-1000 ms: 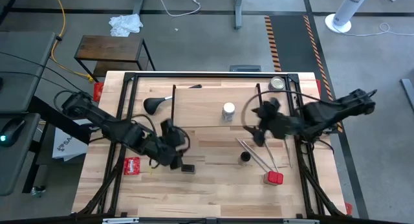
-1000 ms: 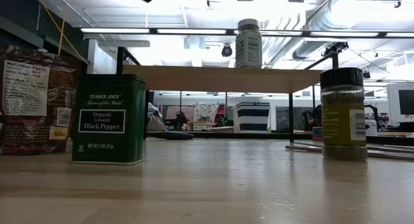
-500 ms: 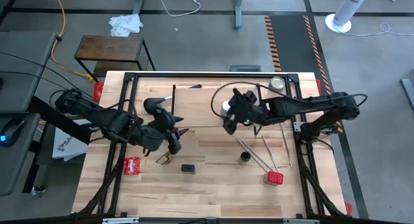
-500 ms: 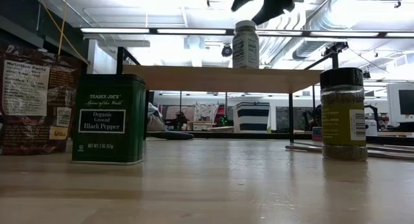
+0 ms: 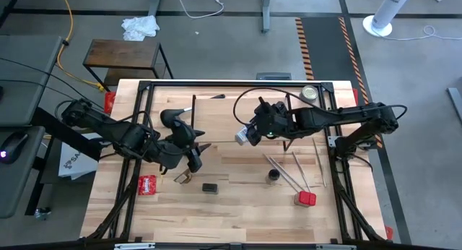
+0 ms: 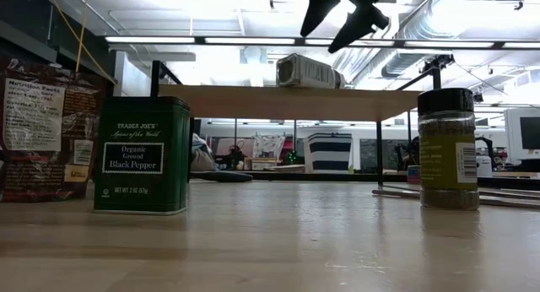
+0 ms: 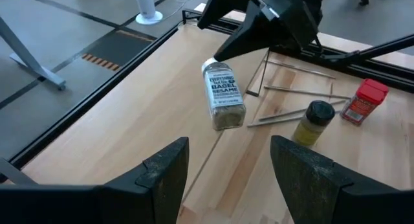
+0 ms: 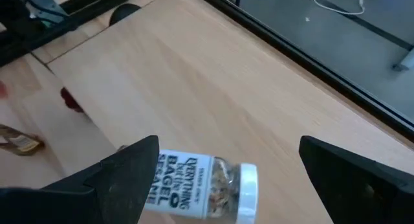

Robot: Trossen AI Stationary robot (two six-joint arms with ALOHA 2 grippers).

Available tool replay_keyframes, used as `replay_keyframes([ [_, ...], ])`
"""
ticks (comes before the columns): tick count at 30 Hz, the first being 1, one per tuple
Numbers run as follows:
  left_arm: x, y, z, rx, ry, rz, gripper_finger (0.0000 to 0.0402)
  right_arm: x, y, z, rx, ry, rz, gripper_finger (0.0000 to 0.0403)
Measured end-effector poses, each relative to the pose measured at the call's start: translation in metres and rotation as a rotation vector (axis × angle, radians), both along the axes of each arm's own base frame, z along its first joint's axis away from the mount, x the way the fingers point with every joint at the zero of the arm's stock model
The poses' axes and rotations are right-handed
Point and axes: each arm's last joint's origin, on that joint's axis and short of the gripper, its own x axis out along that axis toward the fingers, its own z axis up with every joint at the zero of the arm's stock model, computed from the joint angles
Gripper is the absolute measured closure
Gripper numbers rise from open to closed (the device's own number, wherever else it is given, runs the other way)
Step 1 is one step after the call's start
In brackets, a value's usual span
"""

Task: Shelf spices
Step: Remove the white seasoning bottle from the shelf

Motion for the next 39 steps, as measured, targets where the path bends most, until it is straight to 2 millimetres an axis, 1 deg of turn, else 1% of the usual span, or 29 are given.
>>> replay_keyframes([
  [2, 0.0, 0.0, 0.0, 0.006, 0.004, -0.004, 0.0188, 0.0, 0.0, 0.0, -0.002, 0.006, 0.016, 0.0032],
  [4, 0.0, 0.0, 0.0, 0.012, 0.007, -0.008, 0.0188, 0.001, 0.002, 0.0, 0.005, 0.03, 0.097, 0.0032],
  [7, 0.0, -0.001, -0.001, -0.008, 0.014, -0.024, 0.0188, 0.002, 0.011, 0.0, -0.016, 0.101, 0.334, 0.0032],
  [10, 0.0, -0.001, -0.001, -0.024, 0.026, -0.044, 0.0188, 0.0, 0.019, -0.002, -0.118, 0.221, 0.597, 0.0032],
  [11, 0.0, -0.001, -0.001, -0.024, 0.028, -0.044, 0.0188, -0.002, 0.02, -0.003, -0.151, 0.263, 0.662, 0.0032],
  [13, 0.0, -0.001, -0.002, -0.025, 0.028, -0.044, 0.0188, -0.003, 0.017, -0.005, -0.206, 0.322, 0.734, 0.0032],
  [18, 0.0, -0.001, -0.002, -0.068, 0.006, -0.018, 0.0188, 0.0, -0.003, -0.007, -0.285, 0.397, 0.792, 0.0032],
  [23, 0.0, -0.001, -0.002, -0.094, -0.006, -0.004, 0.0188, 0.001, -0.02, -0.007, -0.245, 0.373, 0.854, 0.0032],
  [26, 0.0, -0.001, -0.002, -0.094, -0.007, -0.003, 0.0188, 0.003, -0.024, -0.009, -0.241, 0.369, 0.915, 0.0032],
  [31, 0.0, -0.001, -0.002, -0.113, -0.02, 0.013, 0.0188, 0.013, -0.03, -0.022, -0.199, 0.376, 0.979, 0.0032],
  [36, 0.0, -0.001, -0.002, -0.119, -0.024, 0.017, 0.0188, 0.026, -0.036, -0.037, -0.194, 0.389, 0.986, 0.0032],
  [39, 0.0, -0.001, -0.002, -0.13, -0.03, 0.025, 0.0188, 0.03, -0.037, -0.045, -0.167, 0.405, 0.997, 0.0032],
])
